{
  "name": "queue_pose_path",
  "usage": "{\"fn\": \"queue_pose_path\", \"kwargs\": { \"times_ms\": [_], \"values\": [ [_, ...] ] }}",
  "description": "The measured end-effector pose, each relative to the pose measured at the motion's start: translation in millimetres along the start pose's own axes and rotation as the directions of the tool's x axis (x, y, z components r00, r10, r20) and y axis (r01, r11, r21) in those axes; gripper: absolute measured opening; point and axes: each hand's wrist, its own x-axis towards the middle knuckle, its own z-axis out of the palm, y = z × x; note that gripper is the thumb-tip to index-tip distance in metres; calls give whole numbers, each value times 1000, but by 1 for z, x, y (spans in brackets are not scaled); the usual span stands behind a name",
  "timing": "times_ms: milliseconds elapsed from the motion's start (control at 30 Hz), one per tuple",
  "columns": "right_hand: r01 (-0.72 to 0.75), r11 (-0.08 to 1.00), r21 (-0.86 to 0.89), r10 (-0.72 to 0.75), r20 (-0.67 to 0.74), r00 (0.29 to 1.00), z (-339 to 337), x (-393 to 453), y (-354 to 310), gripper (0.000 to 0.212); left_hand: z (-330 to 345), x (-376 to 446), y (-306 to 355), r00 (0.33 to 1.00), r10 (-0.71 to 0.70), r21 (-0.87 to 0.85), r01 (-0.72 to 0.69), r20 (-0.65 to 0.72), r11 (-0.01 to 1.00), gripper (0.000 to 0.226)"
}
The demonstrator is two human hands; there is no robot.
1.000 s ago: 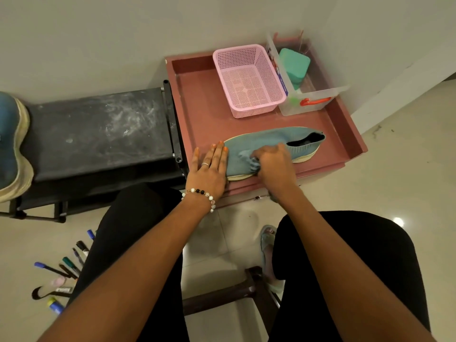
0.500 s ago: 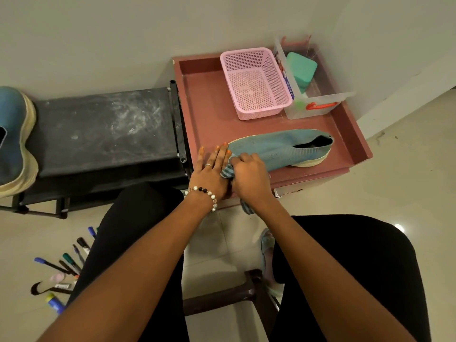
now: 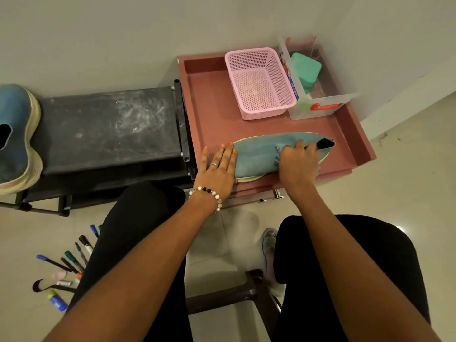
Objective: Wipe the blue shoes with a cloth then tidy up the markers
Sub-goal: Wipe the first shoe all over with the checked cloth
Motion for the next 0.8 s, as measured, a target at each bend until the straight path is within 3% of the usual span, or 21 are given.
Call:
{"fn": "queue_pose_path", "kwargs": {
  "times_ms": [167, 267, 400, 500, 600, 800],
  "values": [
    [260, 939, 224, -281, 68, 957, -4, -19, -59, 23, -2, 2, 2, 1000, -3, 1, 3, 26, 1000, 57],
    [399, 898, 188, -412, 38, 910, -6, -26, -70, 26, -2, 1, 0, 998, -10, 32, 8, 56, 999, 61],
    [353, 935, 36, -354, 23, 935, -2, -7, -30, 28, -3, 0, 4, 1000, -17, 2, 17, 7, 1000, 56],
    [176, 981, -85, -183, -91, 979, 0, 7, 0, 26, -2, 0, 4, 1000, -22, -16, 22, -1, 1000, 54],
    [41, 997, -64, -47, -100, 994, -2, 9, 6, 20, -1, 1, 4, 1000, -24, -13, 24, 1, 1000, 54],
    [231, 969, 92, -236, 56, 970, -7, -9, -48, 24, -2, 2, 6, 1000, -22, 13, 22, 11, 1000, 56]
  ]
}}
